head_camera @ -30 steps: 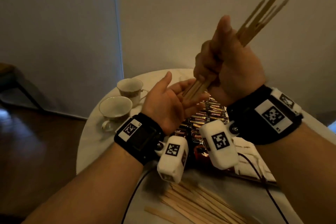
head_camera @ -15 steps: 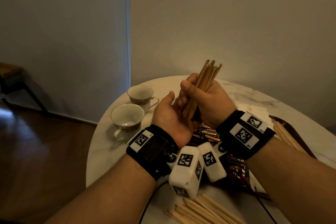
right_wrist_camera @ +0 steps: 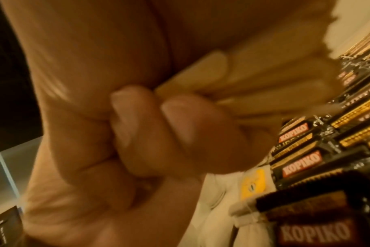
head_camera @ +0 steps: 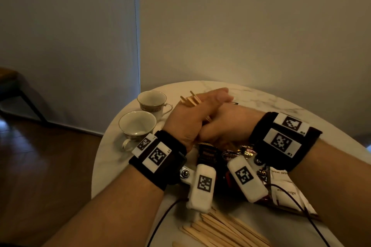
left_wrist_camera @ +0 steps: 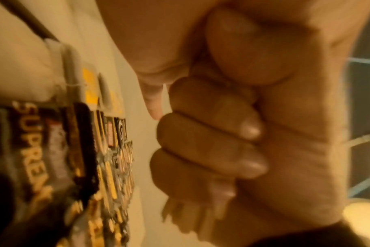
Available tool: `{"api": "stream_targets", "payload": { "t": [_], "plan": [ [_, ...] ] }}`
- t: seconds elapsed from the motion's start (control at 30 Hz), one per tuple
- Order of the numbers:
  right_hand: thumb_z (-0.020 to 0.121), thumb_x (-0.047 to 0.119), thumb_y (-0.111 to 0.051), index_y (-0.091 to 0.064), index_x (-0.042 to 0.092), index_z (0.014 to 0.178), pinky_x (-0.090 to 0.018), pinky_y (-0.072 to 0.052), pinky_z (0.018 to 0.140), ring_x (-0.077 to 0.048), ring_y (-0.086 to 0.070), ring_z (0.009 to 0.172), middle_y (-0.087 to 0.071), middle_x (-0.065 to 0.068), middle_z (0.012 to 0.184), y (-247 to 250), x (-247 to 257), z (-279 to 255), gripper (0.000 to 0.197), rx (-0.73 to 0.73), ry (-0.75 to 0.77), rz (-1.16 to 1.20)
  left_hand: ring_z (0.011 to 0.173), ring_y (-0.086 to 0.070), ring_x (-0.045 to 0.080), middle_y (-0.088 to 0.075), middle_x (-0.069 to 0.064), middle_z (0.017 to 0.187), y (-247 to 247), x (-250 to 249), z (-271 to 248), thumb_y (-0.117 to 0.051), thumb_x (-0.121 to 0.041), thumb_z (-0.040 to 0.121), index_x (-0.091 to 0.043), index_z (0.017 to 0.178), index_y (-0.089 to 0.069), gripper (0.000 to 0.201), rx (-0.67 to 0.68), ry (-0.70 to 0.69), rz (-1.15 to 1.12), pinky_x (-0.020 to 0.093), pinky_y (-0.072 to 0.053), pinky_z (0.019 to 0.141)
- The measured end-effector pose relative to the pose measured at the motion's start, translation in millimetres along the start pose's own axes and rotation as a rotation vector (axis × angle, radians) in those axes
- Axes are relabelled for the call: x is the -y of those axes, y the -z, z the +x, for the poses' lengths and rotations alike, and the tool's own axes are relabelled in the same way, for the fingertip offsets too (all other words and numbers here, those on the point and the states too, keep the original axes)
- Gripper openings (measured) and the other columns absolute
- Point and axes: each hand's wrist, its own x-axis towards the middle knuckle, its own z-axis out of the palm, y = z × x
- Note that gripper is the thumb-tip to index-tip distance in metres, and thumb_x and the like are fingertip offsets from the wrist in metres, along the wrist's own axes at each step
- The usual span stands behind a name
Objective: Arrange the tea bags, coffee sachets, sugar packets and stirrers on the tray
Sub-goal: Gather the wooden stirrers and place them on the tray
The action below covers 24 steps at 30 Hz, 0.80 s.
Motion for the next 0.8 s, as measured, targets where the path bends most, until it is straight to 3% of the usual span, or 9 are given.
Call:
{"api": "stream_targets", "payload": {
  "t": [0.07, 0.13, 0.2, 0.27, 0.37, 0.5, 0.63, 0.7, 0.8],
  "plan": [
    [0.088, 0.010, -0.072, -0.065, 0.006, 0.083, -0.026, -0.041, 0.046, -0.017, -0.048, 0.044, -0.054, -0.007, 0.056, -3.0, 1.6, -6.1, 0.010, -0.049, -0.009, -0.010, 0.111, -0.071, 0.008, -0.075, -0.001, 0.121, -1.9, -0.6, -1.6, -0.053, -0.040, 0.104, -0.013, 0.110, -0.078, 0.038, -0.002, 0.025, -0.008, 0.028, -0.058, 0.088],
    [0.083, 0.023, -0.081, -0.067, 0.013, 0.095, -0.027, -0.048, 0.052, -0.017, -0.057, 0.050, -0.065, -0.010, 0.068, -4.0, -0.1, -14.2, 0.021, -0.118, 0.057, 0.037, 0.109, -0.072, 0.011, -0.073, -0.001, 0.126, -0.1, -2.1, 0.0, -0.043, -0.040, 0.108, -0.015, 0.096, -0.080, 0.046, -0.016, 0.085, -0.170, 0.036, -0.062, 0.083],
    [0.079, 0.039, -0.076, -0.070, 0.015, 0.107, -0.029, -0.050, 0.054, -0.018, -0.058, 0.052, -0.069, -0.011, 0.078, -5.5, -3.9, -22.6, 0.037, -0.214, 0.148, 0.199, 0.116, -0.070, 0.018, -0.073, 0.003, 0.126, 4.1, -4.1, 4.5, -0.042, -0.038, 0.108, -0.011, 0.071, -0.067, 0.053, -0.080, 0.078, -0.353, 0.047, -0.055, 0.099],
    [0.083, 0.047, -0.066, -0.072, 0.012, 0.106, -0.028, -0.045, 0.048, -0.022, -0.053, 0.051, -0.068, -0.012, 0.077, -12.2, -7.6, -26.5, 0.042, -0.376, 0.264, 0.390, 0.120, -0.068, 0.024, -0.075, 0.008, 0.122, 5.3, -7.4, 7.4, -0.043, -0.036, 0.108, -0.011, 0.064, -0.052, 0.051, -0.157, 0.049, -0.473, 0.051, -0.050, 0.106],
    [0.086, 0.057, -0.061, -0.074, 0.018, 0.096, -0.025, -0.039, 0.046, -0.021, -0.049, 0.054, -0.062, -0.007, 0.068, -25.9, -11.0, -22.1, 0.042, -0.646, 0.365, 0.312, 0.117, -0.069, 0.027, -0.076, 0.009, 0.118, -0.1, -5.5, 6.3, -0.044, -0.039, 0.108, -0.013, 0.064, -0.049, 0.051, -0.158, 0.034, -0.500, 0.053, -0.050, 0.107],
    [0.088, 0.044, -0.072, -0.073, 0.015, 0.082, -0.018, -0.040, 0.048, -0.006, -0.050, 0.048, -0.060, 0.004, 0.055, -27.1, -14.2, -20.1, 0.030, -0.884, 0.420, 0.194, 0.110, -0.070, 0.027, -0.076, 0.008, 0.109, -5.5, 1.8, 4.4, -0.052, -0.039, 0.103, -0.014, 0.065, -0.055, 0.045, -0.137, -0.005, -0.400, 0.055, -0.049, 0.107],
    [0.087, 0.041, -0.076, -0.074, 0.020, 0.077, -0.021, -0.040, 0.050, -0.007, -0.049, 0.048, -0.060, 0.005, 0.054, -20.9, -19.5, -26.2, 0.024, -0.908, 0.425, 0.185, 0.091, -0.073, 0.023, -0.076, 0.007, 0.094, -6.2, -2.1, 3.4, -0.069, -0.036, 0.084, -0.007, 0.080, -0.062, 0.030, -0.190, -0.039, -0.346, 0.044, -0.059, 0.086],
    [0.085, 0.042, -0.077, -0.074, 0.021, 0.075, -0.026, -0.041, 0.051, -0.009, -0.049, 0.048, -0.060, 0.005, 0.054, -14.7, -20.4, -29.1, 0.023, -0.895, 0.402, 0.206, 0.084, -0.073, 0.027, -0.074, 0.009, 0.090, -5.7, -3.7, 3.0, -0.075, -0.030, 0.077, -0.006, 0.091, -0.063, 0.030, -0.223, -0.059, -0.336, 0.045, -0.060, 0.080],
    [0.083, 0.043, -0.078, -0.074, 0.021, 0.074, -0.028, -0.041, 0.057, -0.004, -0.054, 0.052, -0.063, 0.010, 0.057, -4.4, -21.1, -33.9, 0.024, -0.884, 0.386, 0.177, 0.078, -0.073, 0.026, -0.072, 0.003, 0.085, -4.0, -5.3, 2.9, -0.079, -0.023, 0.074, -0.011, 0.094, -0.062, 0.029, -0.282, -0.129, -0.260, 0.046, -0.063, 0.074]
  ]
}}
